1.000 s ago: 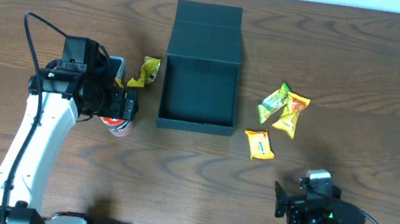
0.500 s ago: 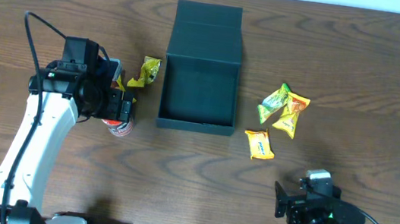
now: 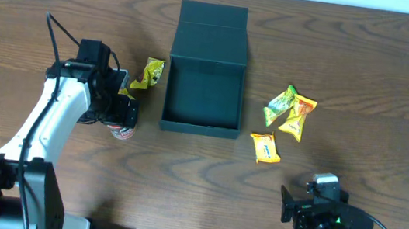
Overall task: Pack container
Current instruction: 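Reach the left gripper to the Pringles can and grasp it, then lift the can with the left gripper and carry it over the box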
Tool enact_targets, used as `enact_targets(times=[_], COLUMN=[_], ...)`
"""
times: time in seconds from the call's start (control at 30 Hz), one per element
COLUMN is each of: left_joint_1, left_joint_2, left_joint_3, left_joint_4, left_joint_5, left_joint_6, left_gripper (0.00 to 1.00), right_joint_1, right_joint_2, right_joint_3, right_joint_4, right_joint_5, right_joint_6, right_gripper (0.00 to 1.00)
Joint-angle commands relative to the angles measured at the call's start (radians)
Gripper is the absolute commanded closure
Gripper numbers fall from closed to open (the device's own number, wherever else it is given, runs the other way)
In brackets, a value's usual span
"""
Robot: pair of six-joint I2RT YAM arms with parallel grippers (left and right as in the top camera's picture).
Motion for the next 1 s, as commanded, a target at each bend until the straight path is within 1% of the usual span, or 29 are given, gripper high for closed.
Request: enact_targets(times=[0.0,0.07,0.13,0.17,0.27,0.3,0.6,0.63,0.7,0.77,0.97], left_joint_1=[-0.002,-0.002,-0.002,-0.002,-0.002,-0.002,-0.002,-0.002,-0.002,-0.002,-0.001], left_joint_2=[0.040,0.056,0.066,0.066,0.066,0.066,0.066,0.066,0.065,0.064,0.064], left_joint_3=[0.017,0.017,0.017,0.017,0.017,0.017,0.018,0.020,0.026,0.037,0.116], left_joint_4=[-0.003,-0.003,-0.003,-0.002,0.004,0.006,0.020,0.019,0.019,0.019,-0.005], left_joint_5=[-0.016,-0.015,-0.015,-0.013,0.007,0.007,0.007,0.007,0.007,0.010,0.090], left_joint_6=[0.018,0.018,0.018,0.018,0.021,0.021,0.021,0.021,0.021,0.021,0.021], left_gripper=[0.04,0.05,0.00,0.10,0.23,0.26,0.28,0.28,0.34,0.34,0.34], right_joint_1=[0.004,0.004,0.004,0.004,0.004,0.004,0.004,0.004,0.004,0.004,0.004], right_joint_2=[-0.005,-0.005,-0.005,-0.005,-0.005,-0.005,-0.005,-0.005,-0.005,-0.005,-0.005], right_joint_3=[-0.009,-0.009,-0.009,-0.009,-0.009,-0.009,-0.009,-0.009,-0.009,-0.009,-0.009], right_joint_4=[-0.002,-0.002,-0.002,-0.002,-0.002,-0.002,-0.002,-0.002,-0.002,-0.002,-0.002], right_joint_5=[-0.005,-0.005,-0.005,-0.005,-0.005,-0.005,-0.005,-0.005,-0.005,-0.005,-0.005], right_joint_6=[-0.008,-0.008,-0.008,-0.008,-0.008,-0.008,-0.008,-0.008,-0.008,-0.008,-0.008], right_gripper=[0.01,0.01,0.01,0.01,0.01,0.01,0.01,0.01,0.01,0.01,0.01])
